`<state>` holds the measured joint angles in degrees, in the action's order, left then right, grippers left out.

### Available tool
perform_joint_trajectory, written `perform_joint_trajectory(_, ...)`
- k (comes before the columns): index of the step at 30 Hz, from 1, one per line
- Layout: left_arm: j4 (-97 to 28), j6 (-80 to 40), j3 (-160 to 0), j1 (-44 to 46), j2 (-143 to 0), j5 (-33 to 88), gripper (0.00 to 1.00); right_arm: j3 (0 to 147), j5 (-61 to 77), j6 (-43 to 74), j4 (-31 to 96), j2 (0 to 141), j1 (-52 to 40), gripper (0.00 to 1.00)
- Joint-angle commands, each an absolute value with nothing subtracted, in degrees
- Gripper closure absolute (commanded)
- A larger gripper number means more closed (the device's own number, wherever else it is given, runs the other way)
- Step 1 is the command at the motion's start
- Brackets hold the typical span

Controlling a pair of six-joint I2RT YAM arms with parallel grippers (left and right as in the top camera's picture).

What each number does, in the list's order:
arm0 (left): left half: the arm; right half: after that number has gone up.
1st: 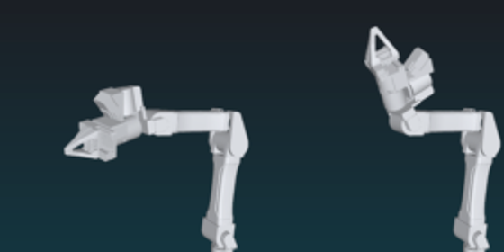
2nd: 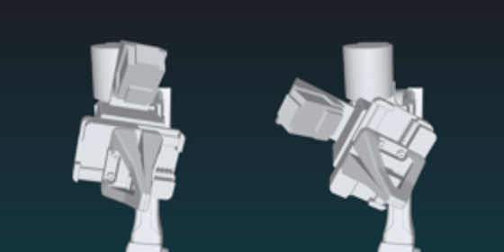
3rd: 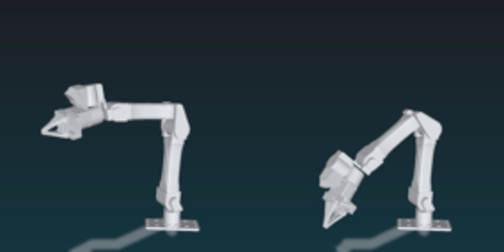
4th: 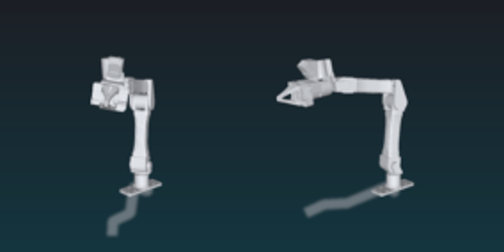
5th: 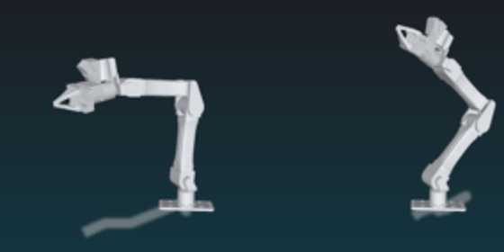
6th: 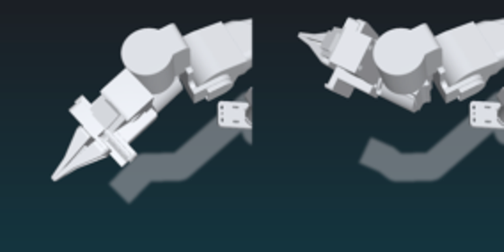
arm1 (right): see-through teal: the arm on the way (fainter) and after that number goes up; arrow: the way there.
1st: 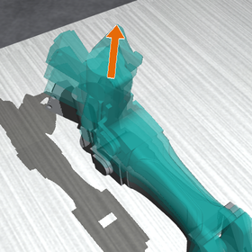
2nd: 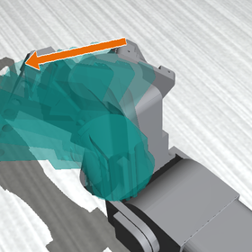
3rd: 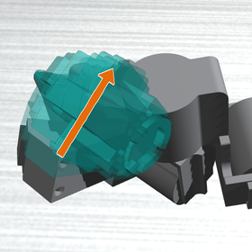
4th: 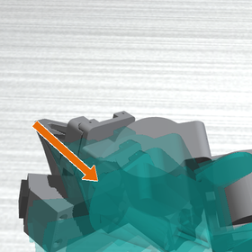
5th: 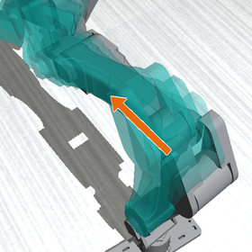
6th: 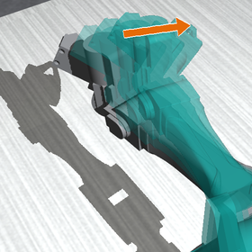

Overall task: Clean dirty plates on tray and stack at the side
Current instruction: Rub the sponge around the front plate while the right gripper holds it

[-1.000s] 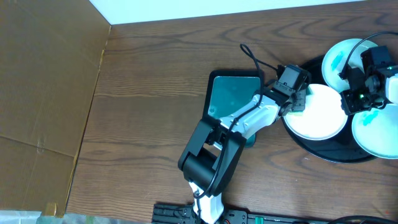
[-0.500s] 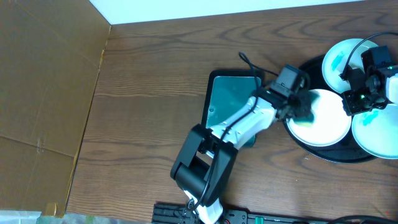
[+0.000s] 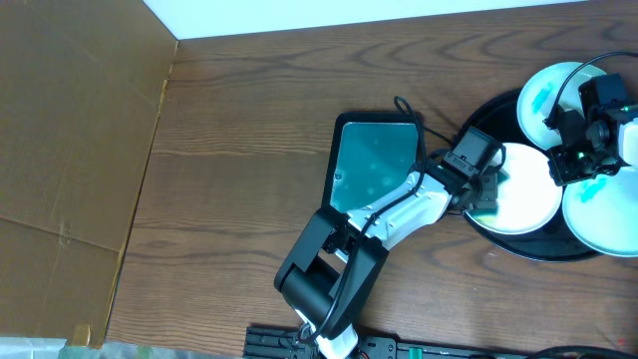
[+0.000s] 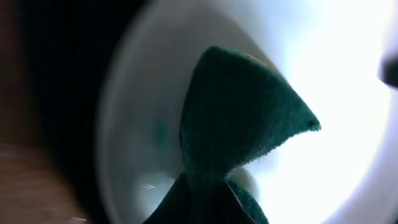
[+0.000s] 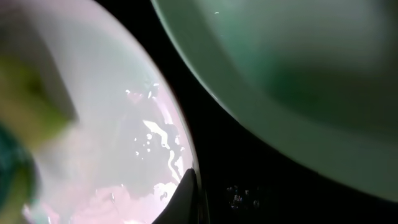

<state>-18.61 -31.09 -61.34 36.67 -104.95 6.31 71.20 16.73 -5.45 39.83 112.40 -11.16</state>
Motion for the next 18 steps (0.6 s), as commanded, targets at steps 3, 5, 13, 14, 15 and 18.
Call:
perform_joint_trajectory(3,-20.1,-30.0,-60.8,35.0,-105.2,-15.3,0.93,71.2,14.9,-6.1,40.0,113.4,-10.2,0.99)
perform_joint_trajectory(5,-19.9,-30.1,-61.7,34.7,-104.8,-15.7,0.93,71.2,14.9,-6.1,40.1,113.4,-10.2,0.99)
perform_joint_trajectory(13,-15.7,-32.5,-63.3,34.7,-101.7,-3.2,0.93,71.2,14.9,-6.1,40.1,113.4,-10.2,0.99)
perform_joint_trajectory(14,-14.9,-34.5,-63.3,34.7,-101.7,0.7,0.93,71.2,14.9,-6.1,40.1,113.4,-10.2,0.99)
perform_joint_trajectory(15,-14.0,-36.4,-63.3,34.7,-101.8,3.9,0.93,71.2,14.9,-6.1,40.1,113.4,-10.2,0.99)
perform_joint_trajectory(18,-10.2,-40.5,-63.3,34.8,-102.3,12.0,0.93,71.2,14.9,-6.1,40.0,113.4,-10.2,0.99)
